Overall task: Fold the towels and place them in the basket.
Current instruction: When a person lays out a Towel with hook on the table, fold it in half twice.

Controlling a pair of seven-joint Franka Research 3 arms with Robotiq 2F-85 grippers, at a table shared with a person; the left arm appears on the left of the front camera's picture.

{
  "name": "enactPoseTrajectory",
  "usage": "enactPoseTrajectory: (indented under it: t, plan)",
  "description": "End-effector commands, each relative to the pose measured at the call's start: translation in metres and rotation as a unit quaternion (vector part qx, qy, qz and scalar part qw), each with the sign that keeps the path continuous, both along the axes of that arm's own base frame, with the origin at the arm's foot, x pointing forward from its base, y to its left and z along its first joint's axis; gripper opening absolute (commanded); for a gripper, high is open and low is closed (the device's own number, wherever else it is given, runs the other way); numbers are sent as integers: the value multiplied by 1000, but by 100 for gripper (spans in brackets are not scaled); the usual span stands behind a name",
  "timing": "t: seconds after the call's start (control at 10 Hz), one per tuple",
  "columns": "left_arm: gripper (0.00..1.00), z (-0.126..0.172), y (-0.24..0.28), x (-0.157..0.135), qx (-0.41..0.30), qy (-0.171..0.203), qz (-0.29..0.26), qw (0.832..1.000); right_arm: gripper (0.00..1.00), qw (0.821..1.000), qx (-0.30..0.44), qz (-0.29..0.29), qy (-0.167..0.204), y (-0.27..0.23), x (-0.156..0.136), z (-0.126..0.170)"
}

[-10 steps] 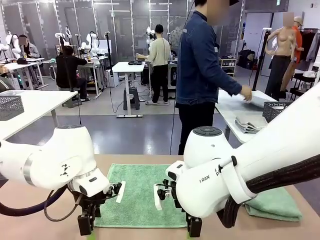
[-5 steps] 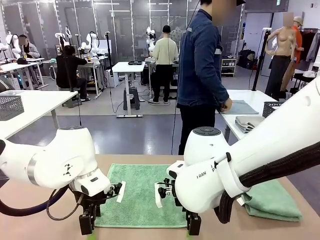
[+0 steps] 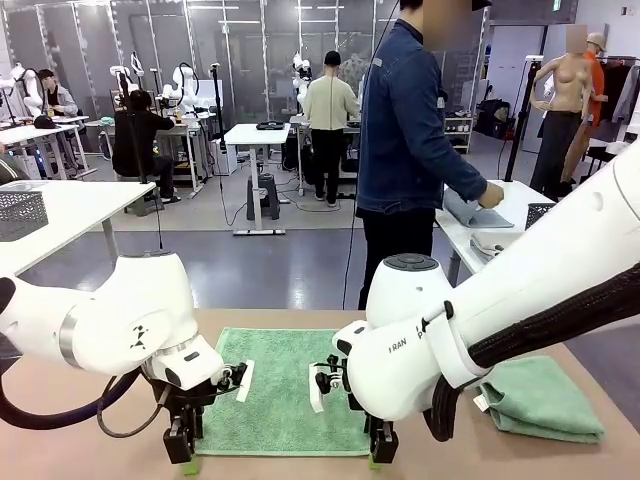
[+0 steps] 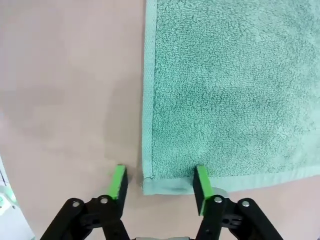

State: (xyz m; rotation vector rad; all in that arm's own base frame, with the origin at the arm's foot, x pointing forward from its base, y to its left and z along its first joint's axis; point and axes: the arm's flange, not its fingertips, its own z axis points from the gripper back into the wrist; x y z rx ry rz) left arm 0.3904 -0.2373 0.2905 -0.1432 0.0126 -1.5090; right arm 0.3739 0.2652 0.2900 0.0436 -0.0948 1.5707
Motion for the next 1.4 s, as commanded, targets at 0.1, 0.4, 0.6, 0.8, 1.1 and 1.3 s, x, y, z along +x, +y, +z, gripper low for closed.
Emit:
enactPoseTrajectory:
  t: [0.1,0.4,0.6,0.8,1.1,1.3]
  plan:
    - [14,4,4,-10,8,-19,6,1000,0,1000,-1,-14,7,3,1,-3]
    - [0,4,8,-8,11,-21,7,1000,0,1000,-2,-13,6,4,4,-2]
    - [0,1,7,-4,11,-25,12,1000,0,1000,-1,-13,6,4,5,0]
    - [0,5,9,-5,1,-31,13,999,0,1000,-1,-9,7,6,5,4]
    - [0,15,13,-15,-11,-39,10,999,0,1000,-2,-9,7,7,6,6]
    - [0,31,20,-28,-22,-58,6,998,0,1000,1,-11,0,6,3,13]
